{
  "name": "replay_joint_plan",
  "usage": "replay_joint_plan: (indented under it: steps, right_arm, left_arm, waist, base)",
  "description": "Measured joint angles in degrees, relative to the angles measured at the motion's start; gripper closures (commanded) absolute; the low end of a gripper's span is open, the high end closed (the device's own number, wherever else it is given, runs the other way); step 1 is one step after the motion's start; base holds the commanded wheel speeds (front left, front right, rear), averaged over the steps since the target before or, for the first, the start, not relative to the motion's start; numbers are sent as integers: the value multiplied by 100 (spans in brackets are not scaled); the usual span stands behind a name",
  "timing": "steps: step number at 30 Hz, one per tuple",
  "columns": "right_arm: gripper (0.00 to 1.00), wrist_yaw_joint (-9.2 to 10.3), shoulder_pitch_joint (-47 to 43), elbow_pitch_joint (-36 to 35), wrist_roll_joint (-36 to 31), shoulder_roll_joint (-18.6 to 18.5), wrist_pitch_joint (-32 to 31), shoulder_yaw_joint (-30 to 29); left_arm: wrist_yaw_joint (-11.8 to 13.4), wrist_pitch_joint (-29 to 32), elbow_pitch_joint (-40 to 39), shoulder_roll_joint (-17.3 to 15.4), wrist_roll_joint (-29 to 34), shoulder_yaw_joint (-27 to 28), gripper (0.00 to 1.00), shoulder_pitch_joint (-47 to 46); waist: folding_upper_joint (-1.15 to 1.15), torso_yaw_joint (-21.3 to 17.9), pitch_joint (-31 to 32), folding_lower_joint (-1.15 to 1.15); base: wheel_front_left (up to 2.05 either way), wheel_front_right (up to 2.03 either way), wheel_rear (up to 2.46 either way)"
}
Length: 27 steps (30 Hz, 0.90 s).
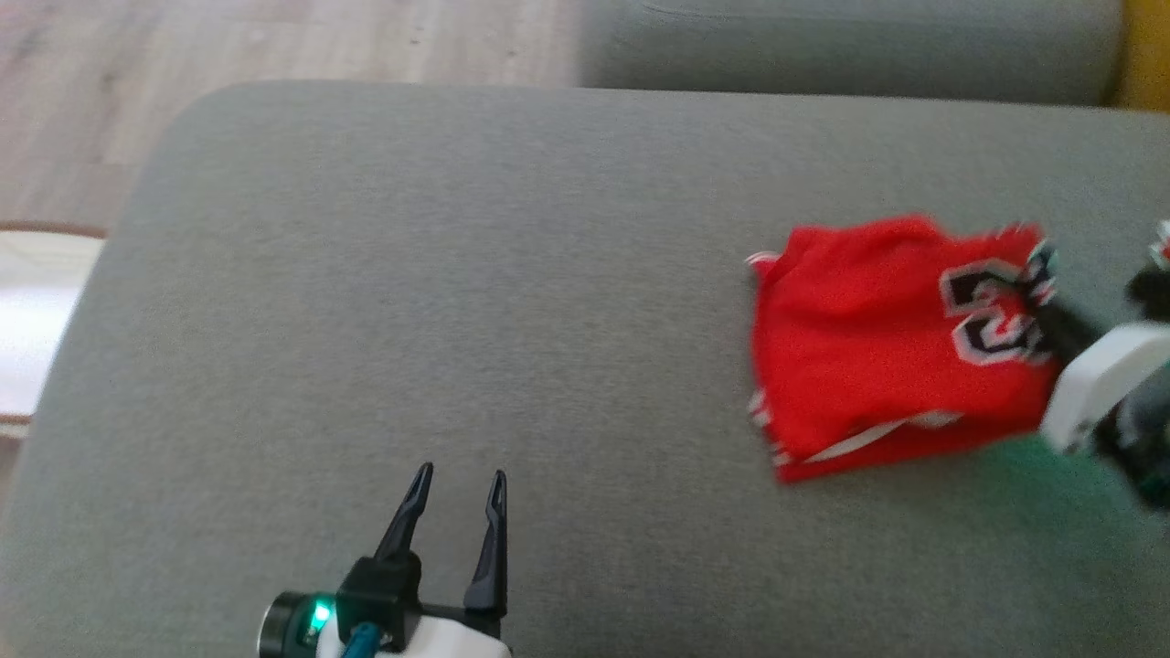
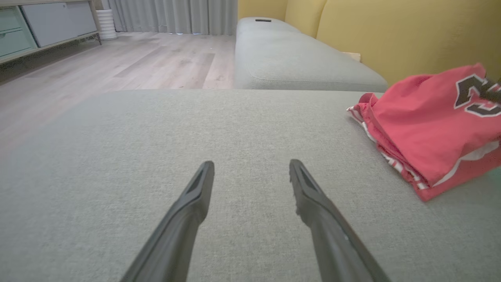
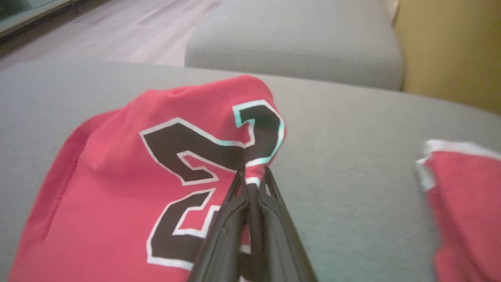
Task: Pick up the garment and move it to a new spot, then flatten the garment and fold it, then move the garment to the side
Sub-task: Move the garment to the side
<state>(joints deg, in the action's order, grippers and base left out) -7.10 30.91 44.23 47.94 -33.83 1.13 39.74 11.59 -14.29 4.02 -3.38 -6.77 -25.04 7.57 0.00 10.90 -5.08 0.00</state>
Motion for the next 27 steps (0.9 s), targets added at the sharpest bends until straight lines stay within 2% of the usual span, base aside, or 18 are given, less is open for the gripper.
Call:
replay_joint_plan:
  steps: [9,16,24,25,26,27]
  right_arm:
    - [100,0,1277,-423,-341,-1254,-263,178]
    - [100,-1,1851,-439,-531,-1913,-455,40]
    - [100,-1,2053,-199,-823,-2591,-678,-293]
    - [94,-1,2056,-133,-870,-2604,-677,-366]
    - [94,-1,2056,-133,-870,-2604,-677,-366]
    - [11,-1,2065,-48,-934,-2601,-673,-435]
  left_arm:
    - [-7,0,-112,2,73,-4,0,-614]
    - [-44,-1,-163,7,123,-78,0,-1177]
    - [-48,-1,-207,14,179,-194,0,-1567]
    - [-49,-1,-207,14,180,-194,0,-1599]
    - [-49,-1,-207,14,180,-194,0,-1599]
    - [-49,-1,-205,15,199,-194,0,-1626]
  waist:
    - [0,-622,-596,0]
    - [0,-908,-1258,0]
    - [0,-970,-1831,0]
    - [0,-969,-1865,0]
    - [0,-969,-1865,0]
    - [0,-970,-1892,0]
  base:
    - [0,0,0]
    - [0,0,0]
    - [0,0,0]
    - [0,0,0]
    - [0,0,0]
    - [0,0,0]
